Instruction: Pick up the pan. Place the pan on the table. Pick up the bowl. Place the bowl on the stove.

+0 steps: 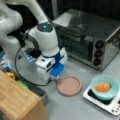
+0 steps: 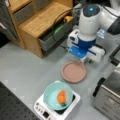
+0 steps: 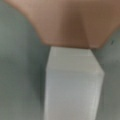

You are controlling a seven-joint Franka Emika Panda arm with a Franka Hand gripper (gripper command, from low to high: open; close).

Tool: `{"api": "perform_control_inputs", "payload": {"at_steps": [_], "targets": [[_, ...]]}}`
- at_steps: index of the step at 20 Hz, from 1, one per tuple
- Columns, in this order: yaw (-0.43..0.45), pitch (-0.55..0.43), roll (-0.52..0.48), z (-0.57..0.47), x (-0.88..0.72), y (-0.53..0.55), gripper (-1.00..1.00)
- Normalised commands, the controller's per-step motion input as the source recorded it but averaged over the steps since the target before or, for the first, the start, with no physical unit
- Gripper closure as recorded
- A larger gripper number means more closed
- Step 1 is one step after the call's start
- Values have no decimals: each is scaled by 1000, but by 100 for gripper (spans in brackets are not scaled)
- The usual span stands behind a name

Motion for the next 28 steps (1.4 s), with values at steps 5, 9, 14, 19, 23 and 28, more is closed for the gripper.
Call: {"api": "perform_control_inputs", "payload": {"at_steps": [5, 9, 14, 19, 23, 28], "targets": [[144, -86, -103, -119, -33, -17, -100], [137, -87, -105, -129, -43, 3, -100], [107, -91, -87, -120, -53, 4, -100], [117, -87, -83, -111, -73, -21, -100], [128, -93, -71, -115, -85, -32, -100], [132, -84, -50, -98, -135, -34, -100]]}}
